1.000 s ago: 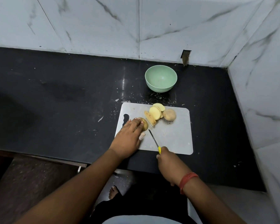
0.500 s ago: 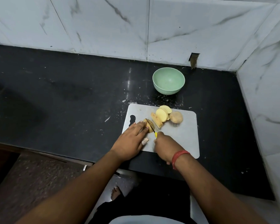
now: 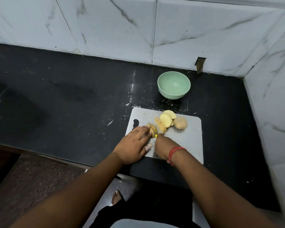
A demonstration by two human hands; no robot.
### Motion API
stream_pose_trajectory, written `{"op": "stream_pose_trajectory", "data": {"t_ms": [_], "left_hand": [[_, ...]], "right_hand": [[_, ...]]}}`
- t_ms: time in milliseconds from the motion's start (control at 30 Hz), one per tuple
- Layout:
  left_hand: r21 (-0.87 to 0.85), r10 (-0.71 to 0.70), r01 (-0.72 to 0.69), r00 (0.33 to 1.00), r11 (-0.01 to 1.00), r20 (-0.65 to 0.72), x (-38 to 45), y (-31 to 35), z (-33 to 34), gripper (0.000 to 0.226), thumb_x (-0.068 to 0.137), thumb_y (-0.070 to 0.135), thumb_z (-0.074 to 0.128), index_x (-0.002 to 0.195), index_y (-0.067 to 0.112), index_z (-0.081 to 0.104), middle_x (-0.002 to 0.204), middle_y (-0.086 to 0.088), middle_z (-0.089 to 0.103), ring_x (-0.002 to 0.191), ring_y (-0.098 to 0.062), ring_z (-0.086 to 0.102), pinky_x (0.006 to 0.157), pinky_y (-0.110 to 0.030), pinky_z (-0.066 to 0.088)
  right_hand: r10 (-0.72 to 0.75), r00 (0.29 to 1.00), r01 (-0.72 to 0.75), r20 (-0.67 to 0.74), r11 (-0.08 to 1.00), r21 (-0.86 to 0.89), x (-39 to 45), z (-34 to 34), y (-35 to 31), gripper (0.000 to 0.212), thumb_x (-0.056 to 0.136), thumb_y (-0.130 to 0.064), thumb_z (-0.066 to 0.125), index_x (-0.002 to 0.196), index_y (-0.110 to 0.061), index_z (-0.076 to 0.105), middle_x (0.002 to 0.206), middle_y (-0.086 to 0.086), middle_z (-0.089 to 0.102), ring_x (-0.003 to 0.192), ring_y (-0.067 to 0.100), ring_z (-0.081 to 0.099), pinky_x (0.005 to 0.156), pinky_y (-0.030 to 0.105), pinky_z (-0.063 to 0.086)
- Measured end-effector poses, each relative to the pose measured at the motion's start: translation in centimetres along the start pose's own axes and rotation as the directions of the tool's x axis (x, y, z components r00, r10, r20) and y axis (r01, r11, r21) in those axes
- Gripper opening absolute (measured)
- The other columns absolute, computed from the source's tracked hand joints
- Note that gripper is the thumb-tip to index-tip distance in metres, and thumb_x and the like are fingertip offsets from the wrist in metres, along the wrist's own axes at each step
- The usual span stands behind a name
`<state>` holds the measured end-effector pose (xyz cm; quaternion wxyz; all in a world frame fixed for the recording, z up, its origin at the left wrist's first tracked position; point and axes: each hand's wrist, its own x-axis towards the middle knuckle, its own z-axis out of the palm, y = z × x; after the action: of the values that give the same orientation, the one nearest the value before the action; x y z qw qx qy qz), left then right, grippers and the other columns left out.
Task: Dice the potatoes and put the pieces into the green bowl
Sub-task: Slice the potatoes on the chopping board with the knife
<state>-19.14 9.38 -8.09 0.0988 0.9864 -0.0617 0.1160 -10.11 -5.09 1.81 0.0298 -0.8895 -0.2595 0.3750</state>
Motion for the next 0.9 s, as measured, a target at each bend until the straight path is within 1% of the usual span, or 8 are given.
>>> {"op": "stream_pose_trajectory", "data": {"t_ms": [133, 267, 367, 500, 600, 700, 767, 900], "left_hand": [[0.072, 0.01, -0.007, 0.999, 0.997, -0.035, 0.0, 0.4, 0.4, 0.047, 0.104, 0.037, 0.051, 0.137, 0.003, 0.059, 0.143, -0.016, 0.055, 0.134, -0.032, 0.05, 0.12, -0.045, 0.032], [0.163, 0.038, -0.03, 0.998, 0.986, -0.043, -0.1, 0.6, 0.6, 0.045, 0.105, 0.037, 0.046, 0.134, 0.005, 0.061, 0.142, -0.016, 0.057, 0.132, -0.032, 0.053, 0.12, -0.047, 0.032], [0.188, 0.032, -0.024, 0.999, 0.982, -0.04, -0.2, 0.6, 0.6, 0.047, 0.106, 0.038, 0.042, 0.135, 0.006, 0.06, 0.142, -0.016, 0.057, 0.132, -0.031, 0.053, 0.12, -0.049, 0.032], [0.173, 0.016, -0.009, 0.999, 0.985, -0.037, -0.2, 0.7, 0.8, 0.047, 0.106, 0.038, 0.043, 0.136, 0.006, 0.06, 0.144, -0.015, 0.056, 0.135, -0.032, 0.051, 0.119, -0.051, 0.031], [0.156, 0.004, 0.001, 1.0, 0.988, -0.03, -0.2, 0.6, 0.9, 0.048, 0.106, 0.039, 0.042, 0.137, 0.006, 0.059, 0.145, -0.014, 0.055, 0.136, -0.032, 0.049, 0.119, -0.052, 0.031], [0.14, -0.004, 0.008, 1.0, 0.99, -0.03, -0.3, 0.7, 1.0, 0.049, 0.107, 0.039, 0.041, 0.139, 0.006, 0.057, 0.147, -0.014, 0.053, 0.139, -0.031, 0.047, 0.121, -0.05, 0.029], [0.116, 0.005, 0.0, 0.999, 0.993, -0.042, -0.4, 0.6, 1.1, 0.05, 0.107, 0.039, 0.041, 0.141, 0.006, 0.056, 0.149, -0.015, 0.052, 0.14, -0.03, 0.045, 0.123, -0.047, 0.026], [0.058, -0.018, 0.021, 0.999, 0.998, -0.041, -0.5, 0.7, 1.0, 0.054, 0.107, 0.041, 0.038, 0.143, 0.005, 0.053, 0.15, -0.017, 0.048, 0.141, -0.029, 0.044, 0.124, -0.041, 0.022]], "right_hand": [[0.018, 0.999, -0.017, 0.031, 1.0, -0.018, 0.0, 0.4, 0.2, 0.051, 0.096, -0.004, 0.044, 0.143, -0.001, 0.023, 0.071, 0.004, 0.043, 0.056, 0.013, 0.041, 0.043, 0.025, 0.027], [-0.016, 1.0, 0.016, 0.007, 0.997, 0.073, -0.2, 1.4, 1.3, 0.035, 0.096, -0.007, 0.042, 0.13, -0.002, 0.037, 0.089, 0.011, 0.057, 0.068, 0.02, 0.054, 0.051, 0.027, 0.037], [-0.042, 0.999, 0.041, 0.007, 0.996, 0.076, -1.1, 2.7, 2.6, 0.023, 0.097, -0.008, 0.039, 0.119, -0.002, 0.039, 0.079, 0.005, 0.051, 0.065, 0.018, 0.048, 0.049, 0.028, 0.03], [-0.053, 0.998, 0.051, 0.021, 0.994, 0.094, -2.4, 4.1, 4.0, 0.007, 0.099, -0.011, 0.037, 0.105, -0.009, 0.034, 0.103, 0.018, 0.061, 0.079, 0.027, 0.052, 0.067, 0.03, 0.037], [-0.058, 0.998, 0.054, 0.028, 0.991, 0.122, -3.2, 4.6, 4.8, 0.008, 0.1, -0.015, 0.038, 0.1, -0.013, 0.03, 0.089, 0.007, 0.053, 0.073, 0.021, 0.05, 0.069, 0.03, 0.037], [-0.069, 0.998, 0.069, -0.006, 0.991, 0.114, -4.2, 5.2, 5.8, 0.008, 0.101, -0.015, 0.039, 0.099, -0.014, 0.03, 0.074, -0.003, 0.043, 0.061, 0.009, 0.043, 0.054, 0.026, 0.031], [-0.073, 0.996, 0.079, -0.053, 0.989, 0.123, -5.1, 5.4, 6.1, 0.009, 0.101, -0.016, 0.039, 0.099, -0.016, 0.031, 0.081, -0.003, 0.051, 0.065, 0.009, 0.047, 0.055, 0.022, 0.033], [-0.084, 0.984, 0.112, -0.158, 0.979, 0.173, -5.3, 4.6, 5.0, 0.009, 0.103, -0.023, 0.038, 0.1, -0.015, 0.034, 0.094, 0.011, 0.062, 0.075, 0.024, 0.055, 0.065, 0.033, 0.042]]}}
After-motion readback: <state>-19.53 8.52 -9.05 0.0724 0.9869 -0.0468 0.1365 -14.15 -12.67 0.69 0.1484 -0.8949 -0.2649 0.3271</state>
